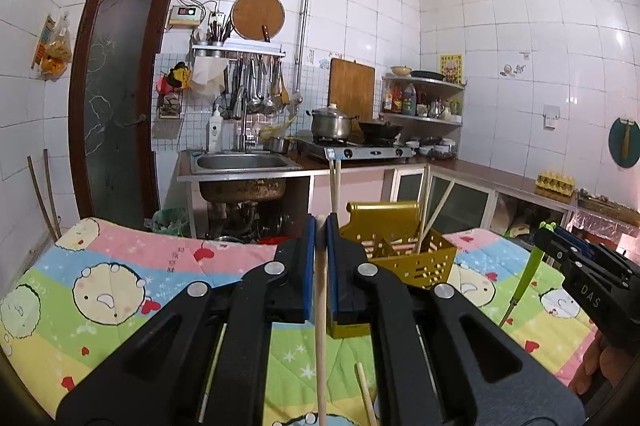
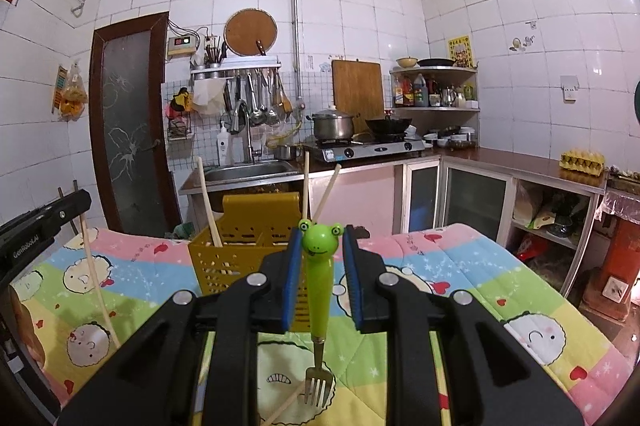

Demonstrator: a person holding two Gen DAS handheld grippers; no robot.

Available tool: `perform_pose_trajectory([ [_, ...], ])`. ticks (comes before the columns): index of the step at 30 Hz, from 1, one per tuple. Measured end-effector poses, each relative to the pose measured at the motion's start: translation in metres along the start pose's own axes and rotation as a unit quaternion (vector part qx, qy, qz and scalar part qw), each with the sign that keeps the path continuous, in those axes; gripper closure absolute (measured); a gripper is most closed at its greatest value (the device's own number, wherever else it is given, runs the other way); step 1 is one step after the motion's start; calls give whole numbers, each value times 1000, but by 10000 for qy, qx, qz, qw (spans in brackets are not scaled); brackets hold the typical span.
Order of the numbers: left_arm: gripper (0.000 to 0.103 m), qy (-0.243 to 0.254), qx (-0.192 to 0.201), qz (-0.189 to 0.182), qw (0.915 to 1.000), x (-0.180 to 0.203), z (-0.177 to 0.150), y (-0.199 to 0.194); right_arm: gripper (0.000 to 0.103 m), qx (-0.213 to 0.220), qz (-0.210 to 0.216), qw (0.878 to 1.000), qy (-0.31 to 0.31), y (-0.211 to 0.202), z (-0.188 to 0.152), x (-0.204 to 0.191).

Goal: Organize utensils
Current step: 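Lift the chopstick and frog fork and carry both above the yellow caddy, then open the left tool over the caddy while the right tool drops the fork in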

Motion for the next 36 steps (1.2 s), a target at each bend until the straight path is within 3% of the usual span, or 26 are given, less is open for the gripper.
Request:
perform_pose_trajectory([
  [10, 98, -122, 240, -179, 9995, 6, 41, -1, 82, 177, 95, 9998, 11, 2, 30, -4],
  [19, 98, 64, 987, -277, 9947, 37, 133, -1, 82, 773, 149, 9969, -74, 0, 112, -18],
  [24, 98, 121, 1264, -221, 9917, 50, 168, 25, 82, 918, 162, 9956, -107, 24, 152, -28],
  [30, 98, -49, 1048, -239, 9942, 50, 173, 79, 82, 798, 222, 9966, -32, 66, 161, -33],
  [36, 98, -135, 559, -242, 9981, 42, 135, 129, 82, 345, 211, 9992, -67, 114, 126, -33],
])
Point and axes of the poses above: each gripper's, at about its wrist camera, not at the fingertips, and y roughly the way its jaws point, x to its right, z to its top, the point moved 10 cm from there along y, roughly the way its jaws point, and after that the axes turned 11 degrees about -x, right-handed, at the moved point
